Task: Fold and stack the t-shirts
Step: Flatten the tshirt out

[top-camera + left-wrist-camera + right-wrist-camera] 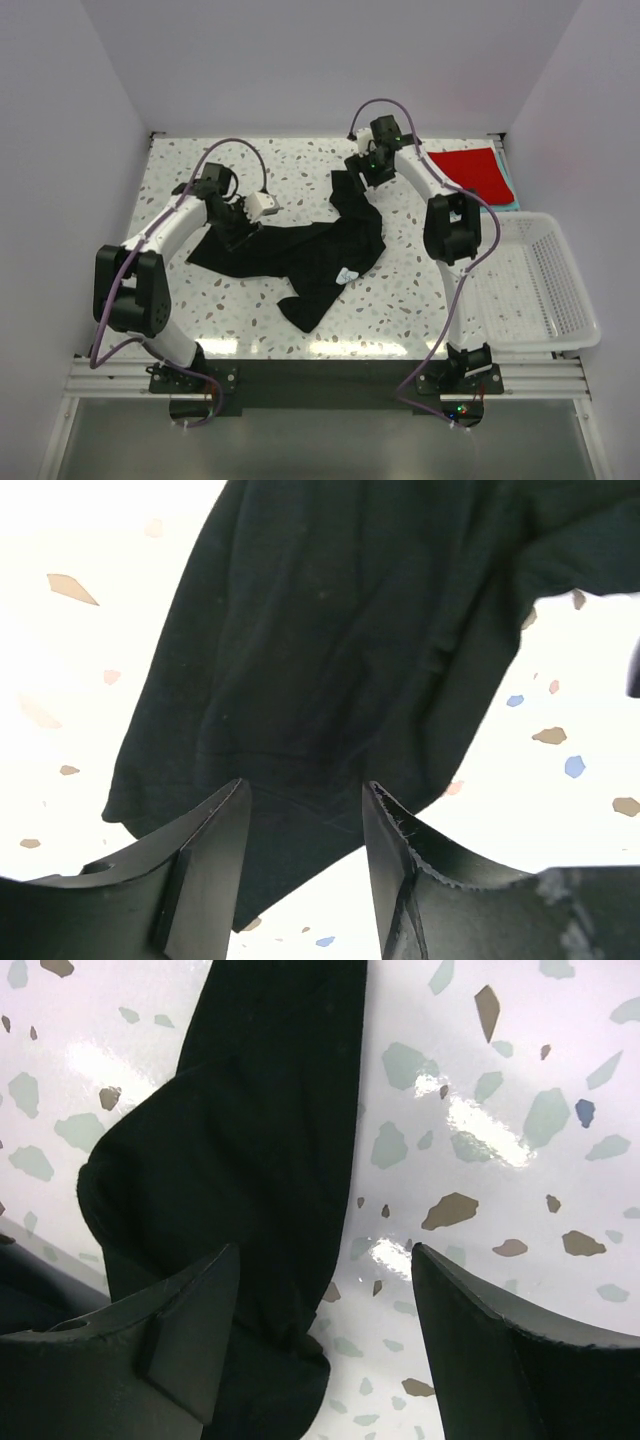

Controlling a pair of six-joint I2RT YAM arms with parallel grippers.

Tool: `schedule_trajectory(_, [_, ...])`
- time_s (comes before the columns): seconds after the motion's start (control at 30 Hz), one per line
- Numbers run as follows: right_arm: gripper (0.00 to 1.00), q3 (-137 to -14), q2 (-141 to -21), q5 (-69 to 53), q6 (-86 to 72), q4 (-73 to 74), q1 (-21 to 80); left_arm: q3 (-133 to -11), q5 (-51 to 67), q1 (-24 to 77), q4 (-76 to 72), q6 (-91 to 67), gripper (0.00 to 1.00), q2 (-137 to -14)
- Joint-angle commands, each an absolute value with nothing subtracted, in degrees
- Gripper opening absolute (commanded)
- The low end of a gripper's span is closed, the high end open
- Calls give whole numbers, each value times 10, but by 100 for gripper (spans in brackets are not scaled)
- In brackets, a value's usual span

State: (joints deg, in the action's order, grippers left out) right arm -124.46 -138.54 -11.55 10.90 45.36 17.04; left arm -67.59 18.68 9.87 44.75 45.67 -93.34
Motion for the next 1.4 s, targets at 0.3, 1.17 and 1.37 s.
schedule_trajectory(0.3, [73,-1274,-1351,-128,101,458,164,-676,171,105,467,511,55,-975])
schedule_trajectory(1.17, [68,-1269,-1344,-191,66,453,162,-887,175,6,575,526,0,-909])
schedule_trajectory(1.37, [58,-1264,-1330,-247,54,451,165,-771,143,7,600,594,0,-864])
